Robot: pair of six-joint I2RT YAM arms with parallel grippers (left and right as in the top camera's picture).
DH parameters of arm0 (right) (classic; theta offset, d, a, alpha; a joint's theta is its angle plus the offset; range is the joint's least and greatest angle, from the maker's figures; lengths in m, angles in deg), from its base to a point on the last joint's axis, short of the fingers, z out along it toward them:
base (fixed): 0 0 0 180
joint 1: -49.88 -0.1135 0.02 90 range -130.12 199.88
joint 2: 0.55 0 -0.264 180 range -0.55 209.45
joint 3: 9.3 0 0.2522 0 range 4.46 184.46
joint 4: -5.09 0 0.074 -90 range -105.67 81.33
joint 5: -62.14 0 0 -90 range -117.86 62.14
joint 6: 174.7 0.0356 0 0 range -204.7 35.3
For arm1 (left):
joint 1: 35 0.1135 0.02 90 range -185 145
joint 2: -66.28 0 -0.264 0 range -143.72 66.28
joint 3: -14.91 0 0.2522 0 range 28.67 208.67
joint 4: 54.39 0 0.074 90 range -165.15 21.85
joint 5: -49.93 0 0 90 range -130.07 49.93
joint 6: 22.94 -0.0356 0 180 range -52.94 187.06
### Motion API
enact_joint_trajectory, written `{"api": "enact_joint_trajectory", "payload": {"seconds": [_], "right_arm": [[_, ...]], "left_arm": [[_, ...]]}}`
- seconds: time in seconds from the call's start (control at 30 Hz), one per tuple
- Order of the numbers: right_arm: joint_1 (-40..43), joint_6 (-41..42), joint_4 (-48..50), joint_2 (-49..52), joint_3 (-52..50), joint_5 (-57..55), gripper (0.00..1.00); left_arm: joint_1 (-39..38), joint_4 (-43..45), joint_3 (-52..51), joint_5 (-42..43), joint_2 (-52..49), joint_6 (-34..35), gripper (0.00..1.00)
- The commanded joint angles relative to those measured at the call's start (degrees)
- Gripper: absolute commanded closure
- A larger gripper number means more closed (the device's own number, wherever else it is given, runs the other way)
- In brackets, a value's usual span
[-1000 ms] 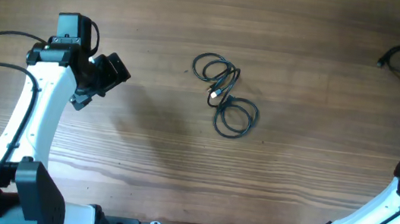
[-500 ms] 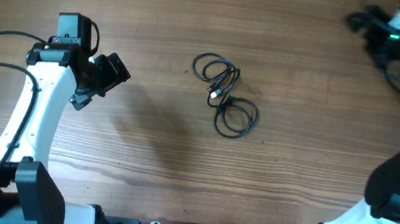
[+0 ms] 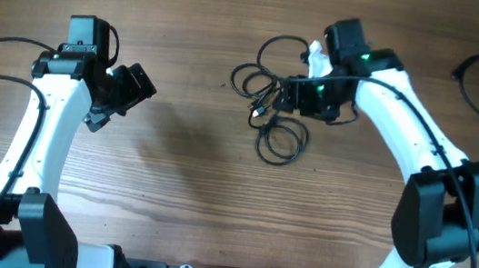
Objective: Untangle cables
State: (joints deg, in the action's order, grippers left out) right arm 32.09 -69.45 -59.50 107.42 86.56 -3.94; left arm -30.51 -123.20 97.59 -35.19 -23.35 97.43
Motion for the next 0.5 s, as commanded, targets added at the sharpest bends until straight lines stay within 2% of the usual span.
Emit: {"api": "enact_joint_trajectory", "payload": {"seconds": [0.0,0.03,0.1,0.27,0.37,0.47], "right_arm": [[-0.42,4.92,5.38,-1.29,-5.11,-5.05,0.40],[-0.42,5.97,8.33,-1.29,-6.62,-5.03,0.46],[-0.35,5.92,13.16,-1.29,-7.67,-5.51,0.95],[3.10,4.81,9.22,-6.40,-0.20,-5.49,0.96],[5.25,3.80,2.84,-12.94,10.73,-5.95,0.96],[5.22,2.56,-5.57,-16.87,22.38,-11.89,0.96]], "left_arm": [[-0.26,0.02,-0.48,0.63,0.26,0.55,0.00],[-0.26,0.02,-0.48,0.63,0.26,0.55,0.00],[-0.26,0.02,-0.48,0.63,0.26,0.55,0.00],[-0.26,0.02,-0.48,0.63,0.26,0.52,0.00],[-0.26,0.02,-0.48,0.63,0.26,0.55,0.00],[-0.26,0.02,-0.48,0.63,0.26,0.55,0.00]]}}
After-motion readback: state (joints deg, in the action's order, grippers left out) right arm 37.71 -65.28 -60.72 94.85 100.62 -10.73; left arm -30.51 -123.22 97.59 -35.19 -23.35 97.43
